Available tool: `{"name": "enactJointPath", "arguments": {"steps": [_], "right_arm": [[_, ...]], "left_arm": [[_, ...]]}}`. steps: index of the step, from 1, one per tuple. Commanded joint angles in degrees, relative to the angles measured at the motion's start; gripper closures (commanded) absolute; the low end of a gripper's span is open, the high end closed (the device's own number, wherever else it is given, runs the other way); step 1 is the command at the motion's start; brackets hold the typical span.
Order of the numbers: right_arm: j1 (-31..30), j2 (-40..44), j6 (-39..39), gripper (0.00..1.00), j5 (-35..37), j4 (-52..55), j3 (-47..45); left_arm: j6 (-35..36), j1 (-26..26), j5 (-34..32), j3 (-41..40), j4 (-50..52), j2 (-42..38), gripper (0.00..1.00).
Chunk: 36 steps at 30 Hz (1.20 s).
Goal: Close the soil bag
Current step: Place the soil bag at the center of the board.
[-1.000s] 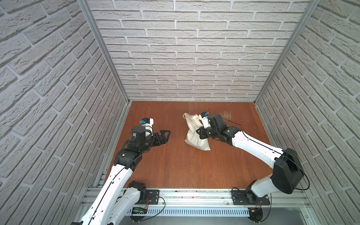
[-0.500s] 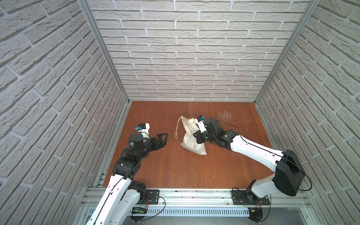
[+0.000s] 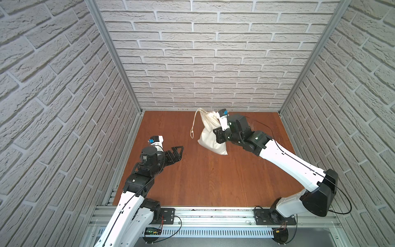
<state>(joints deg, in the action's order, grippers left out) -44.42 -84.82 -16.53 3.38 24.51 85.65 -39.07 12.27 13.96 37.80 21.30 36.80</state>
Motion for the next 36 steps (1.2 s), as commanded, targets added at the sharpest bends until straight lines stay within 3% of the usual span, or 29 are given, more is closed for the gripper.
{"name": "enactJointPath", "arguments": {"steps": [1,13,26,36], "right_arm": [[-0.15,-0.58,3.81,0.97,4.56,-0.57,7.22],[3.69,-4.75,4.42,0.97,7.56,3.37,18.4],[15.55,-9.54,1.35,0.97,1.03,1.11,20.77],[20.84,-17.53,3.96,0.97,-4.95,1.15,26.37]], "left_arm": [[-0.23,-0.55,-0.72,-0.19,-0.64,0.3,0.02],[-0.04,-0.51,-1.86,1.17,-0.51,1.52,0.02],[4.91,-2.17,-2.63,5.93,-0.14,8.65,0.02],[6.15,-4.3,2.13,7.54,-2.95,14.52,0.02]]}}
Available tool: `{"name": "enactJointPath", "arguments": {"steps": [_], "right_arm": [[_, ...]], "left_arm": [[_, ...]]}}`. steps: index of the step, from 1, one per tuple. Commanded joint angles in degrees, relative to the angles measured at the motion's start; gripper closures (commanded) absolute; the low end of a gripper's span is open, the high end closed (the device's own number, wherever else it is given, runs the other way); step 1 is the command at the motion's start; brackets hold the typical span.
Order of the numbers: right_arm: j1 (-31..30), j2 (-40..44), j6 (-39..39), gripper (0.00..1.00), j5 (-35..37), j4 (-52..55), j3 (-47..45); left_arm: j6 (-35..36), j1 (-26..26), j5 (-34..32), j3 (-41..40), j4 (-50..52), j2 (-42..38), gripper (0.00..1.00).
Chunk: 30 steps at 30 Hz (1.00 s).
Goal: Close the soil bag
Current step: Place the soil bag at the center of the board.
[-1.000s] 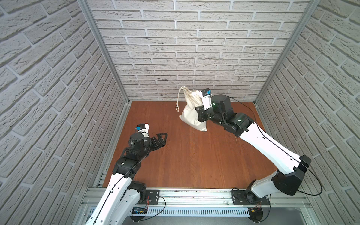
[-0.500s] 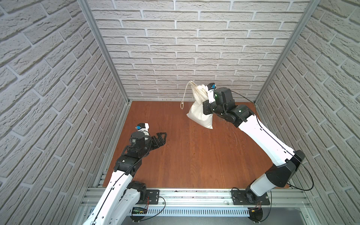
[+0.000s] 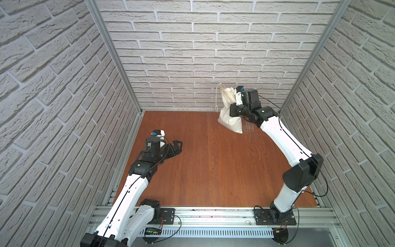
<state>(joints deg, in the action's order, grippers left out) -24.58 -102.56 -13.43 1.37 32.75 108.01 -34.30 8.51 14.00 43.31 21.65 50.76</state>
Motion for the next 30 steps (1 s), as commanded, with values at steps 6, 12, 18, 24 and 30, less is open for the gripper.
{"name": "enactJointPath", "arguments": {"steps": [6,12,18,24,30], "right_arm": [[1.96,-3.74,0.44,0.97,-4.62,-8.99,3.75],[2.2,-6.45,-0.09,0.97,-4.36,-10.8,2.37],[2.81,-8.05,-0.9,0.97,-4.09,-12.26,0.86],[3.59,-8.38,-1.36,0.97,-3.72,-14.03,-2.07],[4.79,-7.82,-2.83,0.97,-3.87,-16.33,-7.07]], "left_arm": [[1.35,-0.95,3.39,2.22,-3.45,1.95,0.02],[1.25,-1.01,3.77,2.07,-3.61,1.55,0.02],[1.28,-1.04,4.05,1.82,-3.54,1.68,0.02],[1.09,-1.06,4.44,1.19,-3.73,1.66,0.02],[1.09,-1.05,4.37,0.99,-3.78,1.36,0.02]]}}
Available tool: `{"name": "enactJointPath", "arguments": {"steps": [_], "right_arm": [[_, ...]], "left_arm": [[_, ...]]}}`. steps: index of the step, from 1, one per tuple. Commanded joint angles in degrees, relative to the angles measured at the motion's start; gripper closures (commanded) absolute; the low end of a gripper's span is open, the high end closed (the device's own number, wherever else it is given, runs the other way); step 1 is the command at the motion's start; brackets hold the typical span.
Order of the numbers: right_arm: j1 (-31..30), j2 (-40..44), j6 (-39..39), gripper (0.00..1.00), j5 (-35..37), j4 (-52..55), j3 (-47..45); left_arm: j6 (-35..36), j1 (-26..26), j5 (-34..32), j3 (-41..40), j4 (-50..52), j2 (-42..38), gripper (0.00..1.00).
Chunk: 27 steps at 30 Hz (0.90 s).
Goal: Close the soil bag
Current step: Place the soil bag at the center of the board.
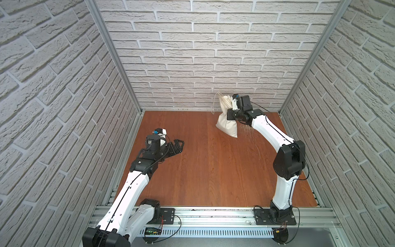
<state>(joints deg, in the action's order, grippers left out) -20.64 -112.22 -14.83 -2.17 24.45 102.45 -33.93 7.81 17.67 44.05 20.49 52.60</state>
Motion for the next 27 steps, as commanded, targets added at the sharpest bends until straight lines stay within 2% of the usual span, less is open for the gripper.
{"name": "enactJointPath", "arguments": {"steps": [1,12,27], "right_arm": [[0.99,2.05,-1.58,0.97,-0.41,-8.62,-2.55],[2.14,3.25,-1.99,0.97,0.96,-11.43,-9.36],[3.24,2.67,5.48,0.97,10.78,-10.66,-14.31]], "left_arm": [[0.71,-0.41,0.67,0.17,-2.57,-0.48,0.02],[0.73,-0.36,1.02,-0.14,-2.74,-0.43,0.02],[0.49,-0.35,0.94,-0.6,-2.74,-0.7,0.02]]}}
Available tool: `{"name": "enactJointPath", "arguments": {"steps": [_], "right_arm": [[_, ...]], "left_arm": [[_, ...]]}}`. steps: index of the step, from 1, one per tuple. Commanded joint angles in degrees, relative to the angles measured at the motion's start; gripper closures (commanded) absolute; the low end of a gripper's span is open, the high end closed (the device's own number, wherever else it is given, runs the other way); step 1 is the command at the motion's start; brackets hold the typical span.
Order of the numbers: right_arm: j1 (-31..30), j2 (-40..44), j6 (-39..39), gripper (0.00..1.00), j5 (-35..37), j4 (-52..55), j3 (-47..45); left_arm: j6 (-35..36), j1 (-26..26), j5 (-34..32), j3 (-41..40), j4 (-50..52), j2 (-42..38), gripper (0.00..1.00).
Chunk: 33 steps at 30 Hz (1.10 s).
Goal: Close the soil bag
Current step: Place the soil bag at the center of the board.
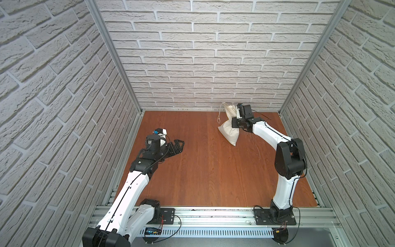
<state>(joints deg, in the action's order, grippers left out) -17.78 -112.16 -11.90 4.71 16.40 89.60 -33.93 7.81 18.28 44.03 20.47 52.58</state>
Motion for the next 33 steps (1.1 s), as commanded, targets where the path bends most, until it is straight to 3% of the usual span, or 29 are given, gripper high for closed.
{"name": "enactJointPath", "arguments": {"steps": [1,8,23,33], "right_arm": [[0.38,3.05,3.11,0.97,4.81,-2.92,-2.36],[0.38,5.53,6.84,0.97,10.85,-3.77,-5.42],[-0.78,5.12,7.94,0.97,12.21,-5.5,-12.19],[-4.72,5.3,11.55,0.97,16.01,-6.25,-15.07]], "left_arm": [[0.45,-0.4,0.35,-0.6,-2.94,-0.57,0.02],[-0.91,-0.46,1.38,-0.84,-4.52,0.45,0.02],[-1.7,-0.5,1.7,-1.23,-5.05,0.6,0.02],[-2.17,-0.5,1.73,-1.86,-5.15,-0.22,0.02]]}}
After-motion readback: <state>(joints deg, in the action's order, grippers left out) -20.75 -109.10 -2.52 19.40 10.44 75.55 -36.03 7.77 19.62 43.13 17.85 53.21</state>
